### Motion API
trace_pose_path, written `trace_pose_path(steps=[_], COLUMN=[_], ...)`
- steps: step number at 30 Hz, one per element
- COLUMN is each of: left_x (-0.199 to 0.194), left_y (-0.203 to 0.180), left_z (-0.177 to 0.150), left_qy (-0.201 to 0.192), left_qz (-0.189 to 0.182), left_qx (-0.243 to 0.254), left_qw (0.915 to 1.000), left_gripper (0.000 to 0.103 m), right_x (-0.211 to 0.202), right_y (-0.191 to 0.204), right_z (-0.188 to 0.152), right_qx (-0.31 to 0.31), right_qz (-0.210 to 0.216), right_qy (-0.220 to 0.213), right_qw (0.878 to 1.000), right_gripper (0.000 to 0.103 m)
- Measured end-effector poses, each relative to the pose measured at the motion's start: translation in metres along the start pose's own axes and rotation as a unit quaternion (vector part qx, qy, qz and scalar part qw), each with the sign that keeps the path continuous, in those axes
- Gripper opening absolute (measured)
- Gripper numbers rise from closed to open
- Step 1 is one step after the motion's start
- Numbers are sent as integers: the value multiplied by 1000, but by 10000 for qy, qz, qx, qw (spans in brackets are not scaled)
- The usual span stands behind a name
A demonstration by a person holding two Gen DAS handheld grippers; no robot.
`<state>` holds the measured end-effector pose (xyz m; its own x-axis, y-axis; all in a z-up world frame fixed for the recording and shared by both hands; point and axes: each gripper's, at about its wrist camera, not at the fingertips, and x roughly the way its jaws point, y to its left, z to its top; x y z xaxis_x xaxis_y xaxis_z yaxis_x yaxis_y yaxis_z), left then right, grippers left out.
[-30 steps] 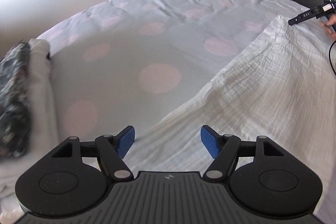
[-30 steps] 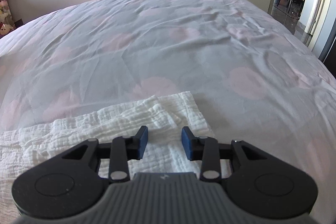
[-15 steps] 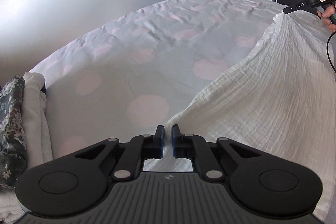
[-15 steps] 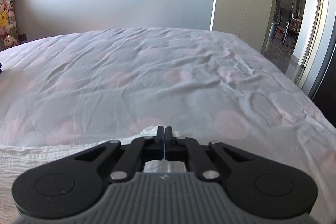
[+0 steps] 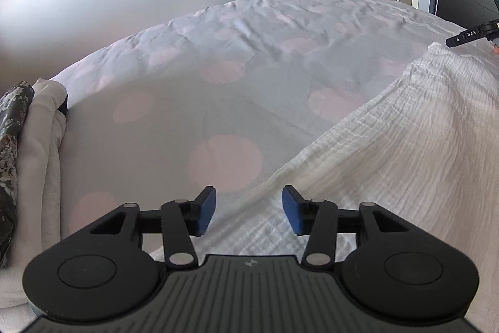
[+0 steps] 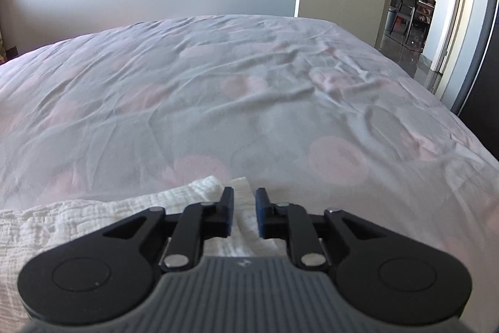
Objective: Fold clothes
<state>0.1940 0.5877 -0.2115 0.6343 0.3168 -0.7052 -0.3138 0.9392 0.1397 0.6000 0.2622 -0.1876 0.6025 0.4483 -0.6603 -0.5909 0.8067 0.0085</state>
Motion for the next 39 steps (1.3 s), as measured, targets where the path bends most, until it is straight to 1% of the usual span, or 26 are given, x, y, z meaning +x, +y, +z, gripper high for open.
trace_pose_path(steps=[2, 5, 7, 10, 12, 14, 15, 16, 17, 18, 21, 24, 26, 27, 28, 29, 30, 31, 33, 35, 36, 39], left_x=[-15, -43, -60, -83, -95, -108, -114, -121, -127, -133, -150, -167, -177, -182, -186, -190, -192, -195, -201, -207, -208, -212], left_y=[-1, -1, -2, -7, -5, -3, -1, 1, 2, 5, 13, 28, 40, 46, 52, 57, 62, 69, 79, 89, 92, 99], left_z=[-1, -8, -15, -28, -36, -44, -49, -55, -59, -65, -85, -111, -128, -135, -142, -148, -152, -156, -164, -173, -176, -183], left_qy=[-72, -262, -311, -248, -180, -111, -127, -162, -181, -182, -145, -162, -204, -216, -227, -240, -238, -205, -230, -345, -324, -179], left_qz=[47, -45, -85, -52, 80, 216, 233, 251, 294, 368, 597, 802, 963, 1054, 1145, 1217, 1263, 1305, 1376, 1458, 1505, 1700], left_qx=[-207, -667, -916, -1006, -1186, -1373, -1476, -1574, -1664, -1771, -2081, -2486, -2764, -2858, -2946, -3042, -3133, -3272, -3470, -3620, -3647, -3486], left_qw=[9997, 9974, 9953, 9946, 9927, 9902, 9887, 9871, 9854, 9833, 9762, 9651, 9560, 9522, 9485, 9445, 9409, 9357, 9274, 9201, 9183, 9216], left_gripper=[61, 62, 63, 63, 64, 68, 68, 68, 68, 68, 68, 68, 68, 68, 68, 68, 68, 68, 68, 68, 68, 67], right_x=[-20, -49, -65, -84, -95, -102, -105, -107, -109, -109, -99, -84, -78, -76, -75, -74, -74, -73, -78, -89, -96, -120], right_y=[-14, -32, -44, -59, -67, -72, -74, -75, -75, -76, -80, -81, -77, -74, -70, -65, -62, -59, -55, -45, -39, -19], right_z=[-6, -20, -35, -58, -75, -89, -95, -101, -106, -110, -119, -124, -124, -123, -121, -119, -116, -113, -107, -98, -92, -72], right_qx=[233, 434, 663, 1072, 1379, 1770, 1968, 2122, 2265, 2385, 2732, 3076, 3147, 3122, 3051, 2972, 2896, 2821, 2731, 2494, 2412, 2180], right_qz=[150, 277, 344, 405, 408, 498, 547, 506, 445, 431, 445, 533, 505, 488, 410, 318, 246, 177, 133, 17, 33, 159], right_qy=[-19, 27, 129, 298, 370, 431, 461, 480, 496, 524, 634, 686, 604, 556, 531, 511, 508, 510, 424, 269, 202, -18], right_qw=[9996, 9987, 9971, 9930, 9889, 9820, 9778, 9747, 9717, 9688, 9588, 9476, 9459, 9471, 9499, 9529, 9555, 9579, 9610, 9680, 9703, 9758], right_gripper=[25, 25, 26, 27, 29, 34, 40, 52, 58, 61, 61, 57, 57, 56, 46, 40, 27, 18, 14, 13, 13, 12])
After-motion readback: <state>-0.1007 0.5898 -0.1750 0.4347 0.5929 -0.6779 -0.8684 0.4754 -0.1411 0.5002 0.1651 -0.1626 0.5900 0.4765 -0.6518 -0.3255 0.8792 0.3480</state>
